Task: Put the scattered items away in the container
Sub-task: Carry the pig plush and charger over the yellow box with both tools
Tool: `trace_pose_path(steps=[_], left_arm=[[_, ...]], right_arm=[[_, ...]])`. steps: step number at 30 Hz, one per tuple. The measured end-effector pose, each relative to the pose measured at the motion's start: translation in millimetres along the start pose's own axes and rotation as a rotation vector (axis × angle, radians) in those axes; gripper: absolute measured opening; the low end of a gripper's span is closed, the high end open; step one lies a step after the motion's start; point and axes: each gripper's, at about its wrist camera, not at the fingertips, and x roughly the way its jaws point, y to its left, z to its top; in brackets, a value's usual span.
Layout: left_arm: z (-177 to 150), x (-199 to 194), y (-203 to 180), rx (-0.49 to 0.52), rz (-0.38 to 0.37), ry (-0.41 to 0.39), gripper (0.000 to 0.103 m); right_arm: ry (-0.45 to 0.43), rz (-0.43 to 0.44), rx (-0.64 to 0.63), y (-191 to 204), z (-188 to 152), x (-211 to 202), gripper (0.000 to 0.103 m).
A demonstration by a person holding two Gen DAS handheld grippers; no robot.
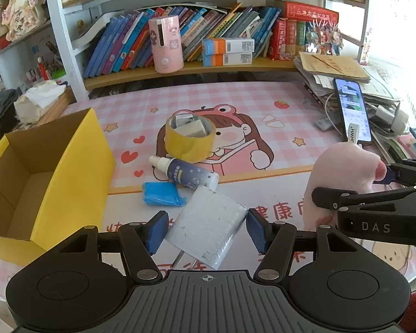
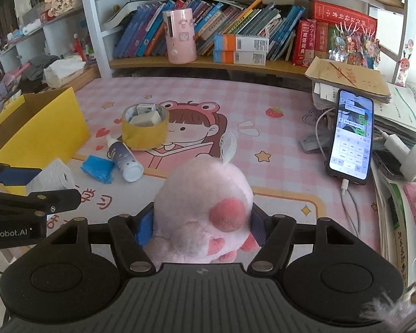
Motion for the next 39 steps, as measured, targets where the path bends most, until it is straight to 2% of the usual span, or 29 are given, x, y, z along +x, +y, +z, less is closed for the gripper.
trace_pose_path(steps=[9,15,25,33,39], left_arm=[[-19.3,-12.1,8.5,0.005,-0.054,-0.014,0.061],[-37.9,-27.0,23.8,0.022,-0.114,-0.035,0.061],[-82.5,-74.3,75.1,0.065,-0.199,-0.074,0.061],[-115.1,-106.7,122.4,0.106,-0.212,-0.088,0.061],[-131.7,-123.3,151.2,0.113,-0.212,-0.089,0.061]], right_arm=[[0.012,-0.04,0.007,17.1,-14.3,-14.6,0.066],[0.017,-0.088,0.017,44.0,-28.0,-30.2,0.066],[-0.014,-0.176,0.064,121.4,-61.3,-71.8,0.066],[-0.026,-0.19,0.104,188.5,-93.4,-92.1,0.066],[-0.031,-0.185,0.116,226.9,-102.6,-100.2,0.066]])
